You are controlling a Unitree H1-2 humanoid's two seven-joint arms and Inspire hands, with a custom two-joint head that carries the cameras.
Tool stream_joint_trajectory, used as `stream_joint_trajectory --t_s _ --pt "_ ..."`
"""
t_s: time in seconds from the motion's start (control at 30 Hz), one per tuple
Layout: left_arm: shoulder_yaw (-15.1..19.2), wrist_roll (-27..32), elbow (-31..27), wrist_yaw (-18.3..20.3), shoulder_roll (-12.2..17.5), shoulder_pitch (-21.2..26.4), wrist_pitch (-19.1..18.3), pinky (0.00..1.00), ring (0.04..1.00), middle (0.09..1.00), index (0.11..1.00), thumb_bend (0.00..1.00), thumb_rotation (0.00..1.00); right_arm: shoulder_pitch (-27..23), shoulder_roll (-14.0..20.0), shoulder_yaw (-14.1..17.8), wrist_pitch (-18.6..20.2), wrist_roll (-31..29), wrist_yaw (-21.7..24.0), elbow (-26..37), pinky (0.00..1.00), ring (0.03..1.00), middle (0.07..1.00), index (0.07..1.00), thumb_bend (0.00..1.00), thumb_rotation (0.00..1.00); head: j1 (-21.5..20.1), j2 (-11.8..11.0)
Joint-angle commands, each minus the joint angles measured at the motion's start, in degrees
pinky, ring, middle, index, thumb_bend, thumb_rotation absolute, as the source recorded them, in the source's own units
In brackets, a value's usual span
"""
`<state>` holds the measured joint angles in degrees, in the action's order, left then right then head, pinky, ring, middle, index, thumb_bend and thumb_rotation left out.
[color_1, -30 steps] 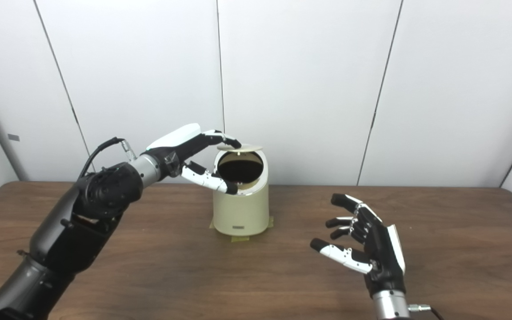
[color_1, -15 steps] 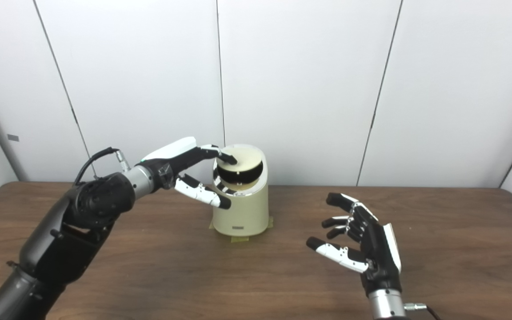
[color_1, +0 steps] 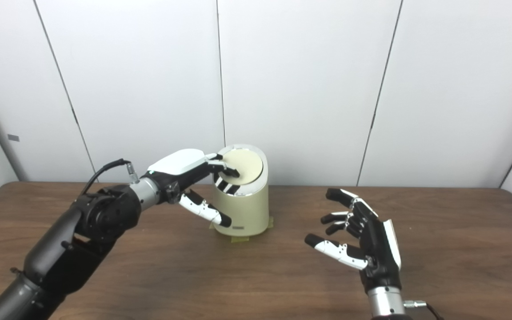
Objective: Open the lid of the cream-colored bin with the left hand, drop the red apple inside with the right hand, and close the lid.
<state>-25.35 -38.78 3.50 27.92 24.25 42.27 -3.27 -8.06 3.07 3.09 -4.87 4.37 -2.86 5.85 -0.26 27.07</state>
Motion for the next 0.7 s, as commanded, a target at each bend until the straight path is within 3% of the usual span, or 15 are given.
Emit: stream_joint_trajectory --t_s 0.0,0.2,0.33,0.47,0.67 --pt "-1.0 -2.9 0.1 -1.4 0.6 0.8 2.1 1.0 0.982 0.84 0.857 0.97 0.49 -2.2 0.0 0.0 -0.8 0.0 -0.2 2.4 0.4 0.529 0.751 0.704 0.78 0.23 -0.1 0.0" --pt "-2.6 -9.0 1.4 -5.9 -0.1 -0.3 5.9 1.0 1.0 0.922 0.941 0.95 0.47 -1.8 -0.3 -0.1 0.7 -0.3 -0.1 3.7 0.4 0.536 0.753 0.706 0.78 0.22 -0.3 0.5" --pt "-4.3 -15.1 0.7 -5.4 0.4 0.4 6.0 1.0 1.0 0.943 0.967 0.95 0.48 -1.6 -0.3 -0.2 1.2 0.0 0.0 4.2 0.4 0.53 0.755 0.705 0.77 0.22 -0.5 0.9" --pt "-5.8 -20.3 -0.3 -3.7 0.9 0.9 6.7 1.0 1.0 0.919 0.926 0.96 0.48 -1.5 -0.3 -0.2 1.5 -0.2 0.0 4.5 0.4 0.536 0.755 0.706 0.78 0.23 -0.4 1.1" --pt "-7.4 -24.1 -1.6 0.7 1.1 1.5 7.3 1.0 1.0 0.791 0.793 1.0 0.47 -1.5 0.0 -0.3 0.8 0.0 0.1 4.3 0.39 0.527 0.748 0.706 0.76 0.22 -0.2 1.3"
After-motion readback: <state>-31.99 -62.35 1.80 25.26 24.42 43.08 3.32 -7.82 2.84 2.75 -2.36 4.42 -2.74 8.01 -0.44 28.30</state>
